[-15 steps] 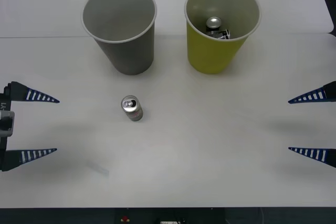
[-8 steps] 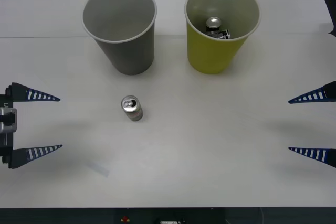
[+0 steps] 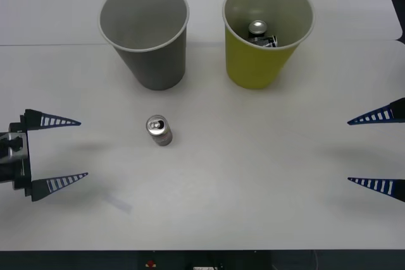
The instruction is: Put the can into the green bin and the plastic bottle into the gray bin
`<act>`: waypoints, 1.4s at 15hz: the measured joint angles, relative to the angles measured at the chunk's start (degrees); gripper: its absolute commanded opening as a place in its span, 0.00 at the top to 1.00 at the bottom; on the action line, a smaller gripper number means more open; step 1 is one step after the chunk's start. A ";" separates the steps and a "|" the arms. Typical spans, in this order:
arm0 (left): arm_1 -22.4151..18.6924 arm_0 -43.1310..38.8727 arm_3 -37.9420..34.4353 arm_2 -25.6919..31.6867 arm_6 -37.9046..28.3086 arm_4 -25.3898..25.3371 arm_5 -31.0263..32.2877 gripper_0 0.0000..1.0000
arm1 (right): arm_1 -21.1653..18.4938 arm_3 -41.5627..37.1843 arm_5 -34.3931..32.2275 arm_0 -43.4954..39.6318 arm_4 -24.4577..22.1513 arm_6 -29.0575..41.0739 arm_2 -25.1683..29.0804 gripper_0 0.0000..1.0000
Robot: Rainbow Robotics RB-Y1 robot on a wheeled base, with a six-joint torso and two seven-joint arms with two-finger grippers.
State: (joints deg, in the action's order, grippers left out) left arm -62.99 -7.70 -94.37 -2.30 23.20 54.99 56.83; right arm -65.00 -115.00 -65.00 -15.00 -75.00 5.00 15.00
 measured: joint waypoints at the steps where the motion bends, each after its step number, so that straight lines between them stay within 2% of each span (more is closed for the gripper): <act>1: 0.04 1.19 2.64 -1.98 2.19 -2.86 -0.13 0.00 | 0.00 0.00 0.00 0.00 0.00 0.00 0.00 0.00; 4: 0.06 4.12 9.24 -7.31 8.10 -11.22 -0.26 0.00 | 0.00 0.00 0.00 0.00 0.00 0.00 0.00 0.00; 6: 0.06 5.76 12.11 -11.06 9.66 -15.26 -0.84 0.00 | 0.00 0.00 0.00 0.00 0.00 0.00 0.00 0.00; 10: 0.90 6.32 9.31 -15.15 9.39 -16.93 -8.14 0.00 | 0.00 0.00 0.00 0.00 0.00 0.00 0.00 0.00; 16: 8.13 8.53 8.07 -19.04 9.76 -16.76 -18.15 0.00 | 0.00 0.00 0.00 0.00 0.00 0.00 0.00 0.00; 21: 13.06 12.42 9.89 -23.20 9.46 -16.52 -21.15 0.00 | 0.00 0.00 0.00 0.00 0.00 0.00 0.00 0.00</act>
State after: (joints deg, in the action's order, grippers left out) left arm -49.92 4.72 -84.48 -25.50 32.65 38.46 35.68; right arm -65.00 -115.00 -65.00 -15.00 -75.00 5.00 15.00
